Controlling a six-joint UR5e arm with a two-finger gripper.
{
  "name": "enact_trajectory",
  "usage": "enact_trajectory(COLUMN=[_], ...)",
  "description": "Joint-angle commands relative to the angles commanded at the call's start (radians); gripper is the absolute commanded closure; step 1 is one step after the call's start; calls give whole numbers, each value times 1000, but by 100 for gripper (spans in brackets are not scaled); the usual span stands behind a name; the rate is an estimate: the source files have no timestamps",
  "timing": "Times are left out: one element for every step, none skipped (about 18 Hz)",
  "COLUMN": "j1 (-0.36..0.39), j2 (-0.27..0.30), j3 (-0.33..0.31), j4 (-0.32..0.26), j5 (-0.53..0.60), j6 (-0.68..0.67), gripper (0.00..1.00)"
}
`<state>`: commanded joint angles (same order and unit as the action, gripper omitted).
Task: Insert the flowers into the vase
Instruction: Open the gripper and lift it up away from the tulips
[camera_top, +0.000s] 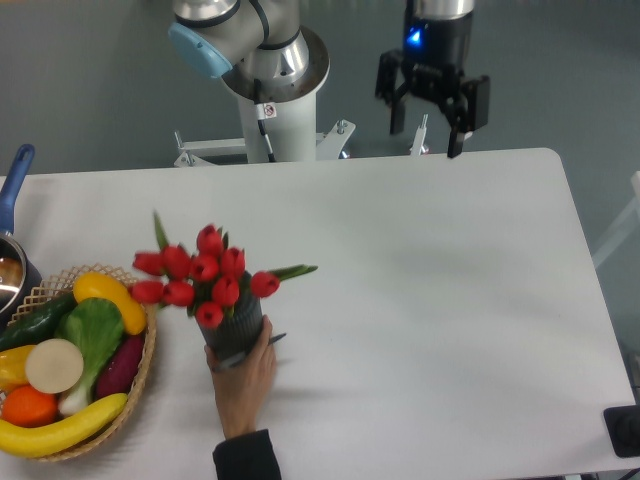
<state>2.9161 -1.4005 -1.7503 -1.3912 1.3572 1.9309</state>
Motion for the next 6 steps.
enact_trajectory(j1=[-2, -9, -12, -14, -15, -17], j2=[-3, -9, -12, -11, -12, -14], j3=[-3, -8, -6, -6, -3, -2], j4=[-3, -3, -5, -3, -2, 0], j5=[23, 29, 29, 28, 23, 17], j6=[10, 10, 11, 11, 11, 10], gripper=[0, 0, 0, 0, 0, 0])
